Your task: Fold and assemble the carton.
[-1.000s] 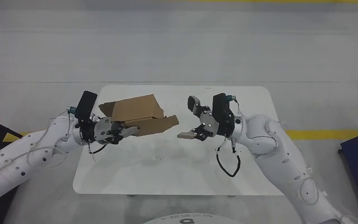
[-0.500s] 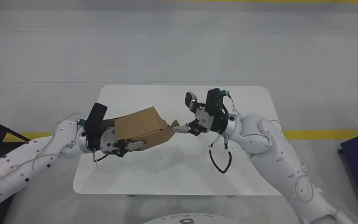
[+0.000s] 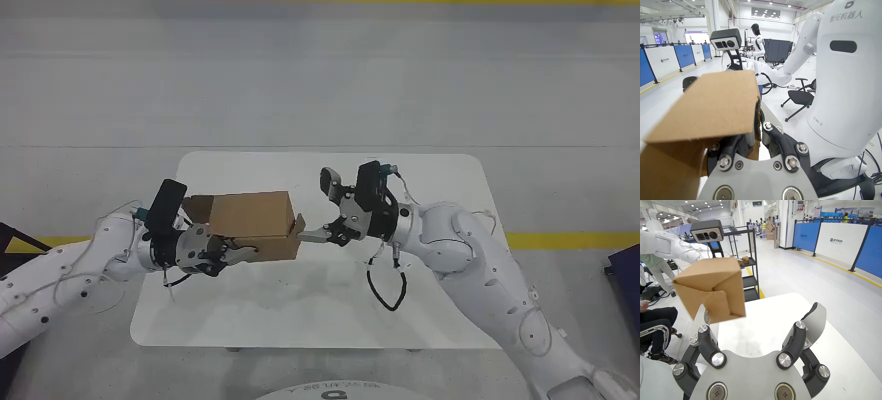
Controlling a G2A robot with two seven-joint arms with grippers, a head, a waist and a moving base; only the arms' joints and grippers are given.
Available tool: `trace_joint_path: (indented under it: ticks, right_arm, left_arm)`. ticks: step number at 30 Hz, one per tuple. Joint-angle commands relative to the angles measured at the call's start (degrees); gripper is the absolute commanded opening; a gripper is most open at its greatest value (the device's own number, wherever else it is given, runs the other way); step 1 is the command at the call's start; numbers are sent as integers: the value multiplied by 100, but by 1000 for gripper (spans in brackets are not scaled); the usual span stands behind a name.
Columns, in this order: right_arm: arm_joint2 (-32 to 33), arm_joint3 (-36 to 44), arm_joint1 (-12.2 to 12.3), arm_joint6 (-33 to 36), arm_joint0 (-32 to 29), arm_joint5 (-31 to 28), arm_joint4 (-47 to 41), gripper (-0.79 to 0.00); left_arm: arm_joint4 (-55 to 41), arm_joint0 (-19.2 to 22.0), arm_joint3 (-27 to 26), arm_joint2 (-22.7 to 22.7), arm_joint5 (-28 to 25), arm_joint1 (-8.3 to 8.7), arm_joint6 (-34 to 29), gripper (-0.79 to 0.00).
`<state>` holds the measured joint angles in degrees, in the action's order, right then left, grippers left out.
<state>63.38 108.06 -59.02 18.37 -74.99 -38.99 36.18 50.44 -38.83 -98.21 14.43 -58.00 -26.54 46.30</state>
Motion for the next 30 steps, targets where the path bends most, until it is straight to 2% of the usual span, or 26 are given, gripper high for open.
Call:
trace_joint_path:
  ticks: [1, 10, 21, 30]
  right_arm:
    - [113, 31, 18, -40, -79, -47, 11, 0]
    - [247, 105, 41, -3, -229, -22, 115, 0]
    - [-173, -128, -77, 93, 152, 501, 314, 0]
    - [-540, -387, -170, 278, 462, 353, 85, 0]
  left_arm:
    - [-18, 1, -9, 7, 0, 2, 0, -785]
    - [-38, -3, -18, -2, 0, -1, 0, -785]
    - [216, 76, -114, -200, 0, -52, -1, -785]
    - [342, 266, -137, -455, 0, -101, -1, -785]
